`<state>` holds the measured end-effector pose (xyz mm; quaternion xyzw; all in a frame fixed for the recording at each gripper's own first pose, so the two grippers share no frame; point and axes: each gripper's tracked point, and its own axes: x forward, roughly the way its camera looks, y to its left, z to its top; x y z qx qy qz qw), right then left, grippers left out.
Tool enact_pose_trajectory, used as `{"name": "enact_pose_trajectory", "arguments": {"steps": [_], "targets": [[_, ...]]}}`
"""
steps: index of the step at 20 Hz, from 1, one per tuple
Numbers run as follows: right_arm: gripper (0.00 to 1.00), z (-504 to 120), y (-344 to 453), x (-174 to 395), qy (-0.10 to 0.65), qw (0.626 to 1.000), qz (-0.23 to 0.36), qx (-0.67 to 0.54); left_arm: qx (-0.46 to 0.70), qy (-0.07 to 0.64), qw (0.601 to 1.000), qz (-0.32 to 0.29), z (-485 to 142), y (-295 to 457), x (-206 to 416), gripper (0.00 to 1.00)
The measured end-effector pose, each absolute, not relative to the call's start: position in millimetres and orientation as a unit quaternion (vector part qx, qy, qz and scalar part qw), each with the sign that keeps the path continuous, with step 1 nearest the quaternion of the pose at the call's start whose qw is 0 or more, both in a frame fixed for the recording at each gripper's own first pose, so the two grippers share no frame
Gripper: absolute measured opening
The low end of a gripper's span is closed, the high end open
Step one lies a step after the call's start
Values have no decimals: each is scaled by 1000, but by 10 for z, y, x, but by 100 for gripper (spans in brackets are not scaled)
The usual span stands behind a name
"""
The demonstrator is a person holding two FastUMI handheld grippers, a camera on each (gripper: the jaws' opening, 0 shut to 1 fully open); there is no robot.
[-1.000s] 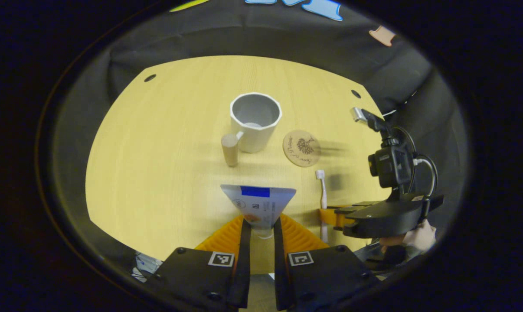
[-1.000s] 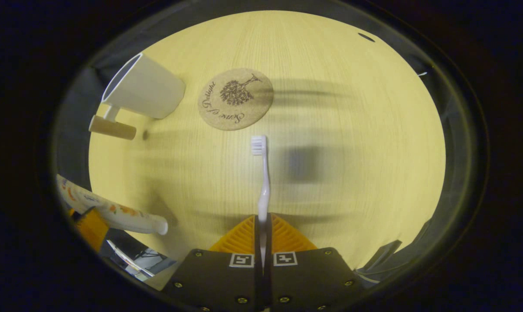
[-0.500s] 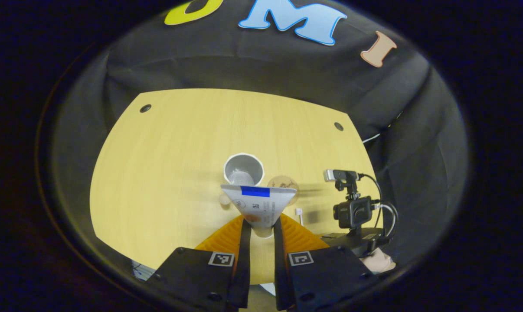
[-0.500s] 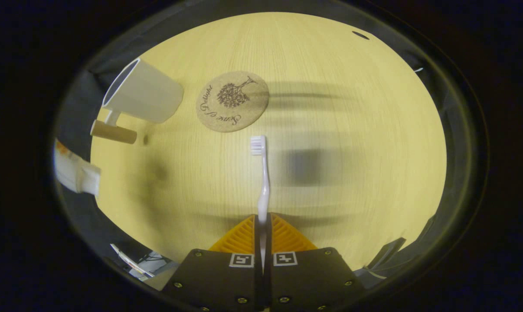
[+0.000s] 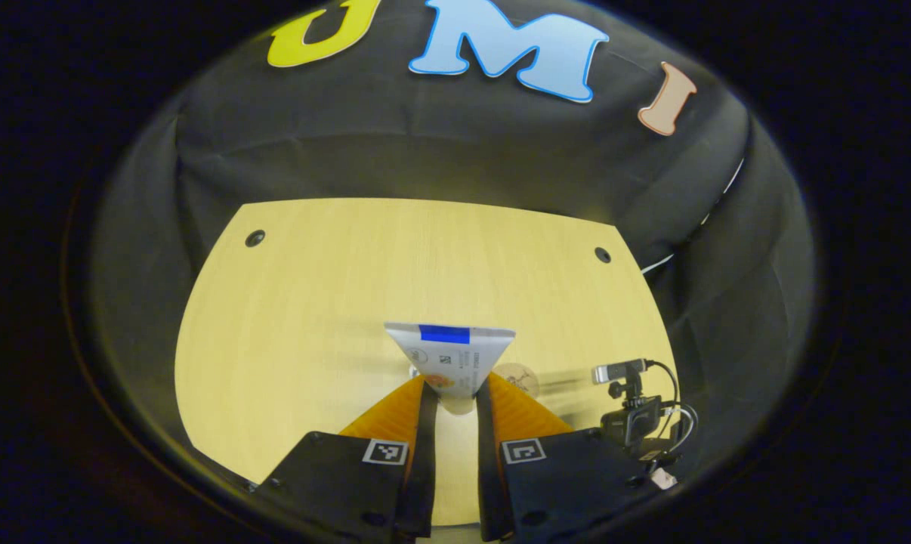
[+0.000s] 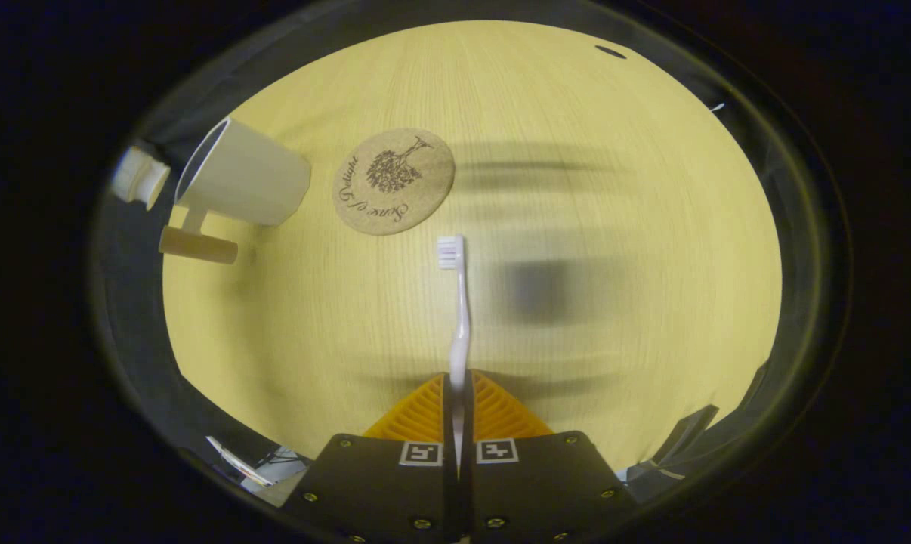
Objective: Put the toothbrush and toothpaste on the desktop into the cup, then pick up the cup and place it on the coaster on the desktop.
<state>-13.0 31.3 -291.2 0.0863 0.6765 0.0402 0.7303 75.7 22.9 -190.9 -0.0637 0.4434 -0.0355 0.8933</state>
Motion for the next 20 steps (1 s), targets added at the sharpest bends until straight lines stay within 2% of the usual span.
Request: {"name": "enact_pose_trajectory", "arguments": {"steps": [8,20], "targets": [[3,-2908,308,-135,676,732,33,84,-46,453,890,-24,-2344,362,1142,30],[2,-2908,308,-134,673,735,27,80,-11,457,889,-22,-3068,299,1101,31]]}}
